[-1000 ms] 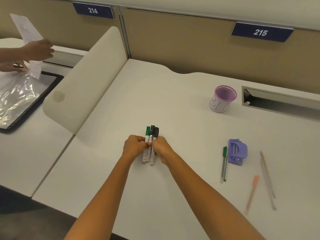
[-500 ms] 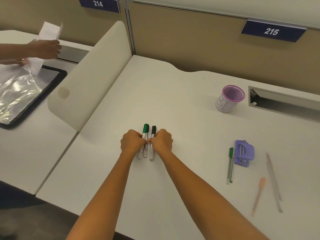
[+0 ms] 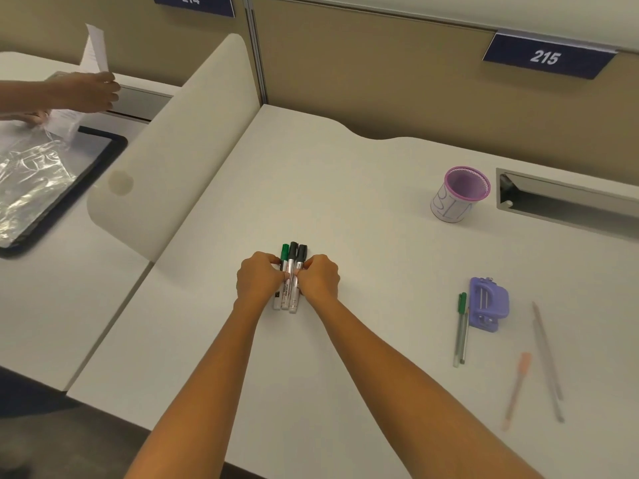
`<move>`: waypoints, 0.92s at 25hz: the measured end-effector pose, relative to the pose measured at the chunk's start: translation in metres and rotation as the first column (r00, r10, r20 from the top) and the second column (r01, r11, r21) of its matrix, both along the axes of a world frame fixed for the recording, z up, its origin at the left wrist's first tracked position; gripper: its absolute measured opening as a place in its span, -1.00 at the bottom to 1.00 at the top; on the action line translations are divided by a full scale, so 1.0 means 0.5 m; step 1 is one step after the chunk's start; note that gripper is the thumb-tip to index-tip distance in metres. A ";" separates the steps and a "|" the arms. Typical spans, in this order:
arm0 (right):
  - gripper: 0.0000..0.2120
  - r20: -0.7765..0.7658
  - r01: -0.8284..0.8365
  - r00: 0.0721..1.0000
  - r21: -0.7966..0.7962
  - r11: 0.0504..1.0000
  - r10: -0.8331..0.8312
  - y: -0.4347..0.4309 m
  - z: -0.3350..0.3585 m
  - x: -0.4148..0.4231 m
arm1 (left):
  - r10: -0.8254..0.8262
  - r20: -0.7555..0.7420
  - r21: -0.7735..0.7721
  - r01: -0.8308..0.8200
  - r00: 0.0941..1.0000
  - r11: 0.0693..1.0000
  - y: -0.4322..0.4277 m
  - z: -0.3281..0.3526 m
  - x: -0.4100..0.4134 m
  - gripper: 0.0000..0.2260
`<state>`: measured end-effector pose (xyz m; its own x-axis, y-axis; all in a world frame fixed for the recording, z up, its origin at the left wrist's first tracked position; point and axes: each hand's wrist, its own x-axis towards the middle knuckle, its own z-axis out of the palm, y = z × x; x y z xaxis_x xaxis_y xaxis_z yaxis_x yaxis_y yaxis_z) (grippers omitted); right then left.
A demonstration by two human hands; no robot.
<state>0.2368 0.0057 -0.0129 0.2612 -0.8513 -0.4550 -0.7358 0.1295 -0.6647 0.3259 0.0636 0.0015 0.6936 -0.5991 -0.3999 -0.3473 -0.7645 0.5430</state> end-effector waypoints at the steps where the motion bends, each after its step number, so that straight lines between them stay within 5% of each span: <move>1: -0.86 -0.004 0.001 1.000 -0.002 1.000 -0.001 0.000 -0.002 0.000 | -0.012 0.010 0.001 0.012 1.000 1.000 0.000 0.000 -0.001 -0.64; 7: -0.88 0.004 -0.006 1.000 0.010 1.000 0.006 0.001 -0.008 0.002 | -0.048 0.034 0.018 0.047 0.998 0.999 -0.002 -0.005 0.005 -0.66; 11: -0.91 0.025 0.002 1.000 0.016 1.000 -0.002 -0.008 -0.003 -0.019 | -0.032 0.091 0.026 0.030 0.995 0.999 -0.003 -0.005 0.002 -0.88; 13: -0.88 0.075 0.045 0.996 0.049 0.998 -0.049 -0.015 0.003 -0.046 | -0.040 0.125 0.011 0.039 0.991 0.999 -0.003 -0.005 -0.008 -0.79; 18: -0.81 0.290 0.234 0.916 0.173 0.957 -0.277 -0.049 0.036 -0.183 | 0.031 0.288 -0.360 0.078 0.957 0.930 -0.006 0.013 -0.115 -0.72; 21: -0.92 0.307 0.311 0.893 0.104 0.945 -0.328 -0.074 0.059 -0.300 | -0.118 0.193 -0.441 0.194 0.974 0.876 -0.036 0.016 -0.240 -0.77; 23: -0.92 0.272 0.354 0.897 0.036 0.935 -0.350 -0.084 0.067 -0.386 | -0.239 0.088 -0.361 0.255 0.967 0.897 -0.061 0.008 -0.328 -0.77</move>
<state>0.0440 -0.0364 0.0206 0.0540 -0.9162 -0.3970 -0.4367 0.3359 -0.8345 0.1621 0.0333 0.0054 0.5152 -0.8520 -0.0936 -0.5267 -0.4008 0.7496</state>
